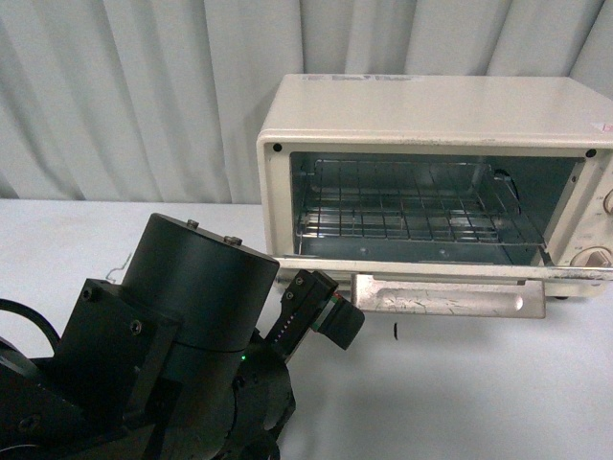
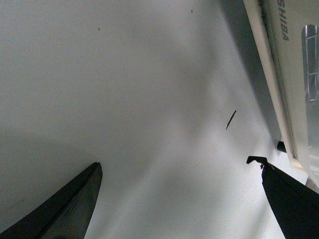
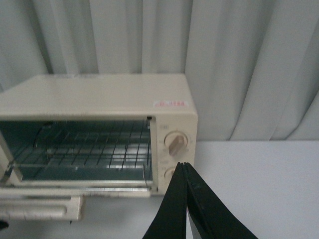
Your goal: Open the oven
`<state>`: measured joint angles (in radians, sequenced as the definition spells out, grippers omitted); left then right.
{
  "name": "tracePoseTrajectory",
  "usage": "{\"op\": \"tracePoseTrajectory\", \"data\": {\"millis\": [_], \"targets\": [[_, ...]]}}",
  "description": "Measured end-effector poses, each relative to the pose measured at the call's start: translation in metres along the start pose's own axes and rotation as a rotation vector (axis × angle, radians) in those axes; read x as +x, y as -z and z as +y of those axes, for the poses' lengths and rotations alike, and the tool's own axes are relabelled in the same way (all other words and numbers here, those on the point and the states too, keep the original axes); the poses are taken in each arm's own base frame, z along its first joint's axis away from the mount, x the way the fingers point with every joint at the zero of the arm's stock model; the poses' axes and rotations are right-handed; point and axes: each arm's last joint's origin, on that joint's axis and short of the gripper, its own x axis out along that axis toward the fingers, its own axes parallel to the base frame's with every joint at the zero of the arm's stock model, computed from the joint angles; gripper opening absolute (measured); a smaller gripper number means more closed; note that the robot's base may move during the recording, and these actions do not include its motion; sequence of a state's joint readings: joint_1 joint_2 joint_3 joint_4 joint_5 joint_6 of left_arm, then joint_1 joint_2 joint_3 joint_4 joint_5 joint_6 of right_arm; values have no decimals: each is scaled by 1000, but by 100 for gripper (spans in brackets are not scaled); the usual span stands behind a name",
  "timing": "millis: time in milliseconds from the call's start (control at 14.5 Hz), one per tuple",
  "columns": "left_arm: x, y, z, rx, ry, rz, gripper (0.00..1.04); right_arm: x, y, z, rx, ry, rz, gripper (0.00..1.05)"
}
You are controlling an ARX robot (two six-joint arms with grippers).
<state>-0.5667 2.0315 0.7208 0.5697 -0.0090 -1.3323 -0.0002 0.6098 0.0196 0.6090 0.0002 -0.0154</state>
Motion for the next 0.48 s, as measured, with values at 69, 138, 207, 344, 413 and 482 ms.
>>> {"op": "tracePoseTrajectory", "data": {"millis": [69, 138, 207, 344, 413, 482], "targets": [[0, 0, 0, 0, 0, 1, 98, 0, 1, 0, 0, 0, 8, 2], [0, 0, 0, 0, 0, 1, 98, -1, 2, 0, 0, 0, 11, 2], [0, 0, 0, 0, 0, 1, 98, -2, 3, 0, 0, 0, 13, 2], [0, 0, 0, 0, 0, 0, 98, -5, 4, 0, 0, 0, 27, 2], [0, 0, 0, 0, 0, 0, 98, -7, 2, 0, 0, 0, 16, 2], [0, 0, 0, 0, 0, 0, 98, -10, 0, 0, 0, 0, 2, 2]]}}
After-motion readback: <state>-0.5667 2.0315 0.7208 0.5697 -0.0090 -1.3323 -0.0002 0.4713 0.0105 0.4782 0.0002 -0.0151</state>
